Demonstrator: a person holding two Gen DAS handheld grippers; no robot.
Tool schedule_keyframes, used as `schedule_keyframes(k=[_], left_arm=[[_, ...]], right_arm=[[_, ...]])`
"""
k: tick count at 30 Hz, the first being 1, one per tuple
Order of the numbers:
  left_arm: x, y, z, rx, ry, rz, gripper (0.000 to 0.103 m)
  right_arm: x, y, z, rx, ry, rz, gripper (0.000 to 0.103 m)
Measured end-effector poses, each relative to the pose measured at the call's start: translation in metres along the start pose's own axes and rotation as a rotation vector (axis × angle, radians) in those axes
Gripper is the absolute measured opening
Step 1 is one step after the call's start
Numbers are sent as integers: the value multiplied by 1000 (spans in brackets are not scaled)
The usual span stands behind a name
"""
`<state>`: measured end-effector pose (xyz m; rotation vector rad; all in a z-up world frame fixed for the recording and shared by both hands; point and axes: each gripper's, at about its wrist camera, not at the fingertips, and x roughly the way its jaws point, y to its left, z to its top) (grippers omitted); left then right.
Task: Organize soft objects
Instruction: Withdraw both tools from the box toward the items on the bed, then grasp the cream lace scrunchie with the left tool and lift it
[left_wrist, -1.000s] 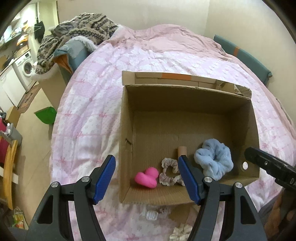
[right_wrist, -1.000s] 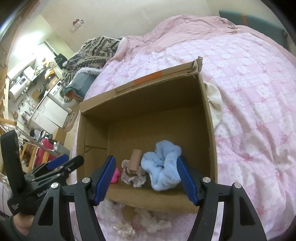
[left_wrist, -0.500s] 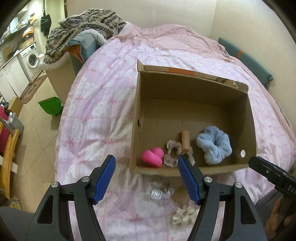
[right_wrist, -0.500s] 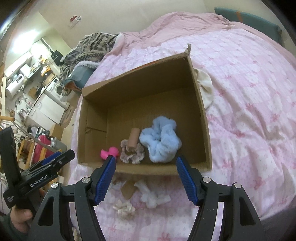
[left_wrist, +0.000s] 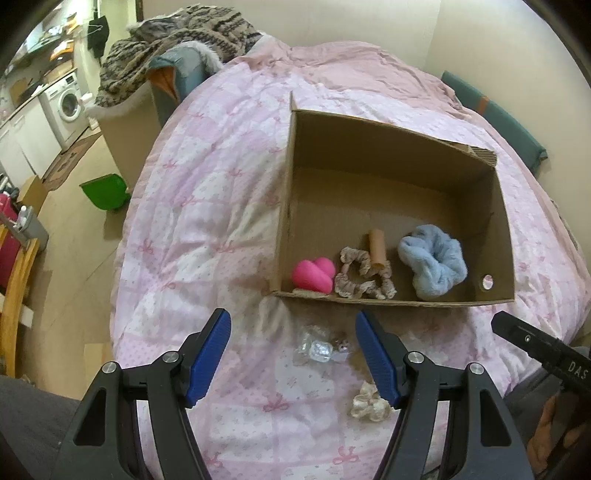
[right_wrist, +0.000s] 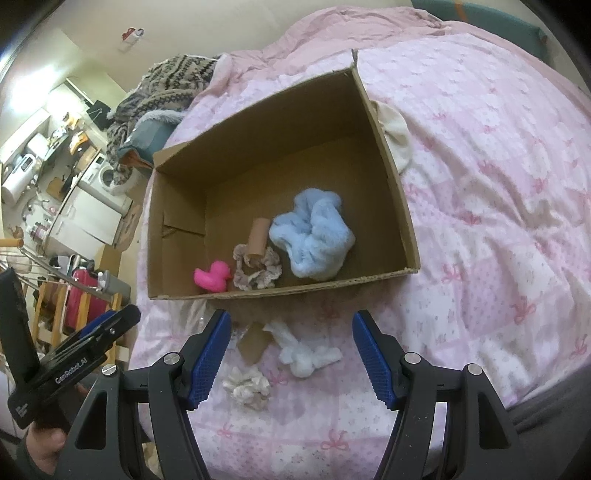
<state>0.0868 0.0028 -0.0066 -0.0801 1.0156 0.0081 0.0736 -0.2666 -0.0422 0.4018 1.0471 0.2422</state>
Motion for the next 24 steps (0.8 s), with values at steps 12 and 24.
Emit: schedule_keyframes(k=[12, 24], left_arm=[[50, -19, -38, 39, 288, -130, 67], [85, -101, -77, 244, 366, -155, 67]], right_arm=[[22, -26, 1, 120, 61, -17, 72], [21, -29, 2, 132, 63, -17, 72]])
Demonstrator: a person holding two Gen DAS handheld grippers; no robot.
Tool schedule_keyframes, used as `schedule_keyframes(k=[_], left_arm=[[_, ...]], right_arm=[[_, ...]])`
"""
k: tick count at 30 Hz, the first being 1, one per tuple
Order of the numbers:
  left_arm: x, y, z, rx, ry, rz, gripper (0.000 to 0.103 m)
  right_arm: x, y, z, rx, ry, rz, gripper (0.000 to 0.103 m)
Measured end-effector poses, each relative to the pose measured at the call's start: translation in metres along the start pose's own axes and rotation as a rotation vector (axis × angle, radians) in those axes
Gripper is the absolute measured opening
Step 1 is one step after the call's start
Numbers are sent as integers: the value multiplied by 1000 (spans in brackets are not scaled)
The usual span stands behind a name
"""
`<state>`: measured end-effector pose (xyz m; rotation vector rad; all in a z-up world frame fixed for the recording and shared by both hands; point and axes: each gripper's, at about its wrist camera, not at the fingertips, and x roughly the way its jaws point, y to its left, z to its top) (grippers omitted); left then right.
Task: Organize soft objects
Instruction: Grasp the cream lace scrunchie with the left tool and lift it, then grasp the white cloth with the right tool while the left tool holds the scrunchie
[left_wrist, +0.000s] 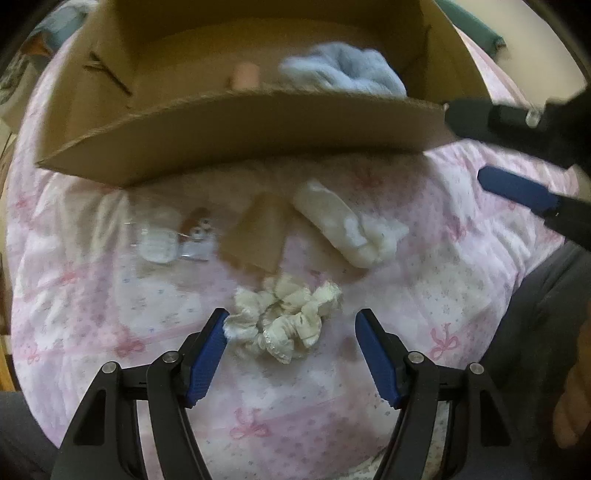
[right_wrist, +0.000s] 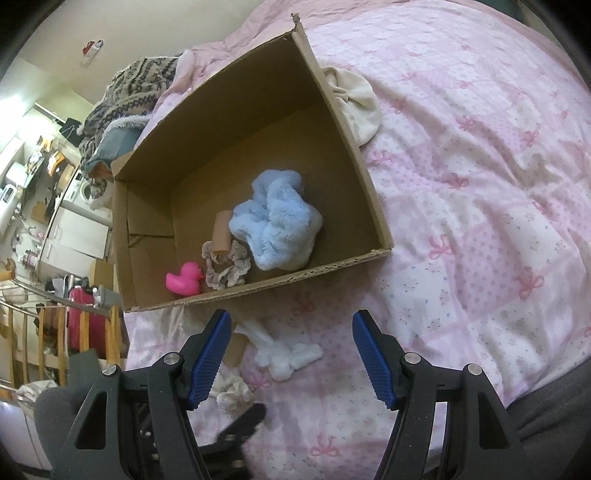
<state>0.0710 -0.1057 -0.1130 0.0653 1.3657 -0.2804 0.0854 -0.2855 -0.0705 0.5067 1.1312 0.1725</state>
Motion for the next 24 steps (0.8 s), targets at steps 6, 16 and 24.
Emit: schedule_keyframes(k=[6, 16, 24], left_arm=[[-1, 6, -1, -21, -16, 5, 30], [-57, 38, -12, -68, -95, 6, 17], [-84, 74, -15, -205, -170, 69, 17]], right_arm=[[0, -5, 2, 23, -2, 8, 72], [17, -6, -2, 45, 91, 59, 72], [58, -12, -17, 179, 256, 135, 72]])
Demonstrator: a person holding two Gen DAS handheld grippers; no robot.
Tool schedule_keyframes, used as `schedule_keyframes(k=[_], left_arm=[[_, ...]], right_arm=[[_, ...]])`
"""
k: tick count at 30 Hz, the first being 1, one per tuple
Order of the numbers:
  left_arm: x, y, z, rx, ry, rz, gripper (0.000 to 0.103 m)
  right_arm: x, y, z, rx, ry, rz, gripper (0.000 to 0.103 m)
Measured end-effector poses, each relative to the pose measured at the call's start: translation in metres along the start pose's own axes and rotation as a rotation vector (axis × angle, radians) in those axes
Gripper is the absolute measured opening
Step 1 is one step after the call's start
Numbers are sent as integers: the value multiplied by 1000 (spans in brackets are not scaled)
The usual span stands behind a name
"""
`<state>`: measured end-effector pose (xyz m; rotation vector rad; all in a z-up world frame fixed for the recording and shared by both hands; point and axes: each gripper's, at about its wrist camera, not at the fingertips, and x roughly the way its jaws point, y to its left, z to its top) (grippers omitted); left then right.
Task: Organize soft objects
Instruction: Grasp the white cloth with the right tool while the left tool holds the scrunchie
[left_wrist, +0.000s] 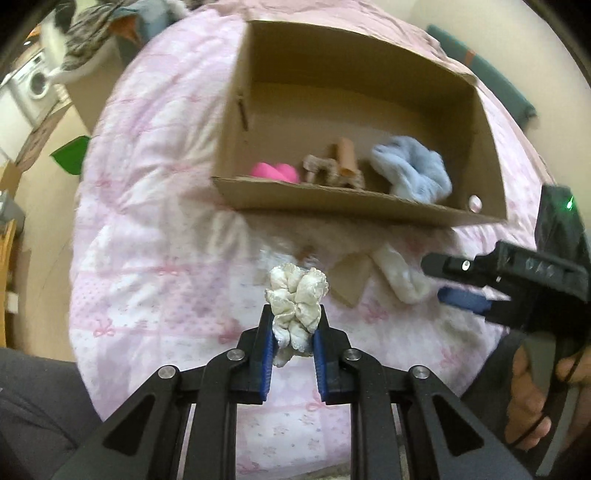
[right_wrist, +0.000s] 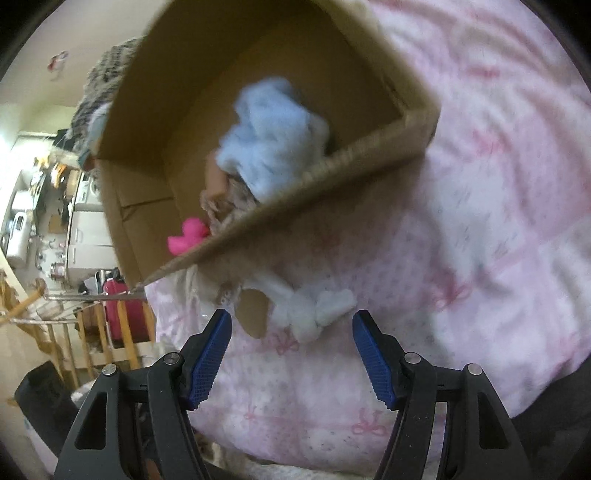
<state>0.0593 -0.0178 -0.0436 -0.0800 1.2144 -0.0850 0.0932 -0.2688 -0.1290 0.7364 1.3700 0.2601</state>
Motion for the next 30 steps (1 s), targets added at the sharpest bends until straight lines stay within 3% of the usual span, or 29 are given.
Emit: schedule_keyframes(k=[4, 11, 12, 16, 18, 20, 30], left_arm=[[-1, 0, 3, -10, -26, 13, 17], [-1, 3, -2, -11, -24, 11, 17], [0, 4, -2, -14, -23, 9, 17], [1, 6, -2, -31, -15, -8, 17], [1, 6, -1, -37, -12, -18, 17], [0, 6, -1, -38, -12, -25, 17], [-12, 7, 0, -16, -27, -34, 17]], right_arm=[[17, 1, 2, 44, 26, -38, 72], [33, 20, 5, 13, -37, -145, 69], [35, 24, 5, -3, -41, -168, 66], [41, 31, 3, -58, -45, -245, 35], [41, 33, 2, -79, -39, -241, 24], [38, 38, -1, -115, -40, -244, 22], [-28, 64, -30, -166, -110, -108, 21]])
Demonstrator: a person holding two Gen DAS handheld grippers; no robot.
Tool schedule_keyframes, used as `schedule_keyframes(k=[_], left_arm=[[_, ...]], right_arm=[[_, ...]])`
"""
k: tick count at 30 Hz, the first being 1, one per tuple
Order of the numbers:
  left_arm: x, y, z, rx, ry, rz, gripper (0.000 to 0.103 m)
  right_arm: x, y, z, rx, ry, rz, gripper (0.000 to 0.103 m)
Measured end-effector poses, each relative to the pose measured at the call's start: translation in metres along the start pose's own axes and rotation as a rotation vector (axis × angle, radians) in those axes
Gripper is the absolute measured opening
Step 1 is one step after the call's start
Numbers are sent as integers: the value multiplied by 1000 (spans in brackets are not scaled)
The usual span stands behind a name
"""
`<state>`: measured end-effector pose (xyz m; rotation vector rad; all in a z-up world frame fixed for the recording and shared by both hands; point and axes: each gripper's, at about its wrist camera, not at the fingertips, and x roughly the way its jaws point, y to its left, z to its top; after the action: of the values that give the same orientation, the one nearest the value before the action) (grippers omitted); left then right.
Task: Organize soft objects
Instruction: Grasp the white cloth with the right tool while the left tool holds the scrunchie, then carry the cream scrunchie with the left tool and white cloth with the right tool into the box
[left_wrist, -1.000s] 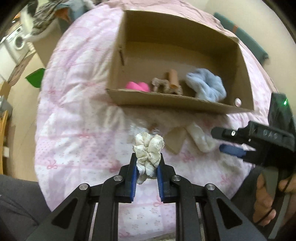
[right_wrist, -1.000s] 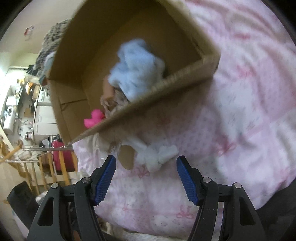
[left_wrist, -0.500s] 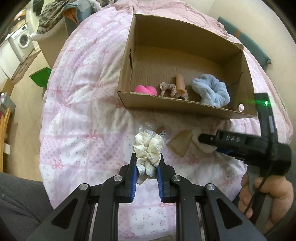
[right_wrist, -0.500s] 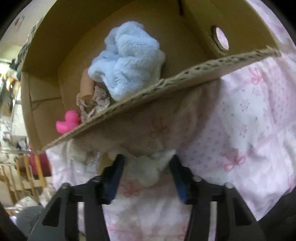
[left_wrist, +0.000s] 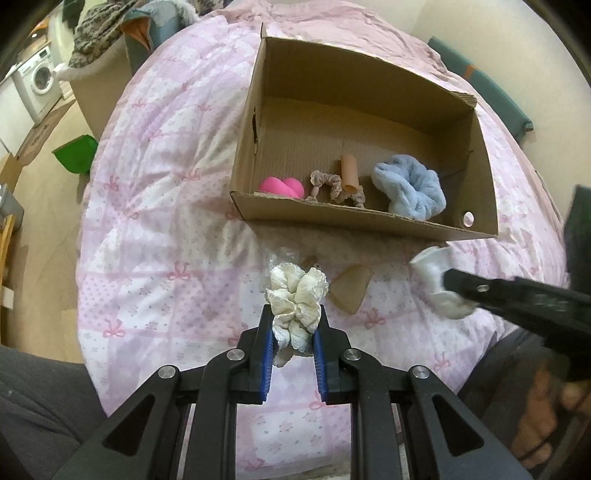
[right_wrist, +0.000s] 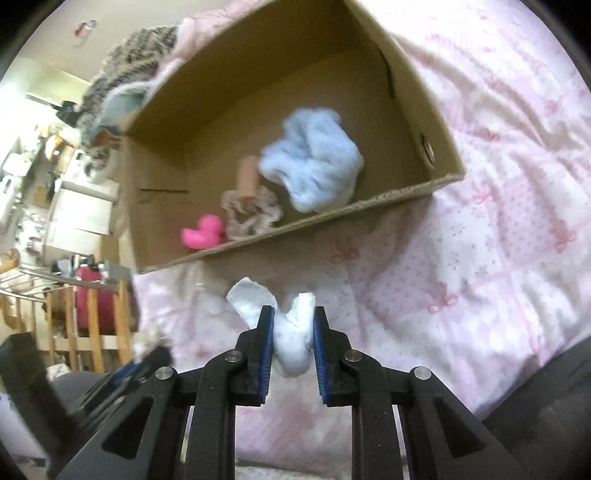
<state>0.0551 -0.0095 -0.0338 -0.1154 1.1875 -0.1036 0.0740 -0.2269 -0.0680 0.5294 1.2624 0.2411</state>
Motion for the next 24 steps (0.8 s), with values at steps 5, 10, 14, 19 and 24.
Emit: schedule_keyframes(k=[5, 10, 14, 19, 24], left_arm=[[-14, -1, 7, -1, -25, 4, 17], [-28, -11, 29, 32, -69, 16, 17], [-32, -17, 48, 58, -91, 31, 17], [-27, -24, 68, 83, -105, 50, 17], [-26, -22, 88, 68, -131, 63, 17]], right_arm=[[-38, 5, -5, -46, -70, 38, 21], [-74, 3, 6, -102, -154, 50, 21], [-87, 0, 21, -112, -200, 40, 21], [-89, -9, 39, -100, -240, 27, 21], [-84, -15, 54, -101, -254, 2, 21]])
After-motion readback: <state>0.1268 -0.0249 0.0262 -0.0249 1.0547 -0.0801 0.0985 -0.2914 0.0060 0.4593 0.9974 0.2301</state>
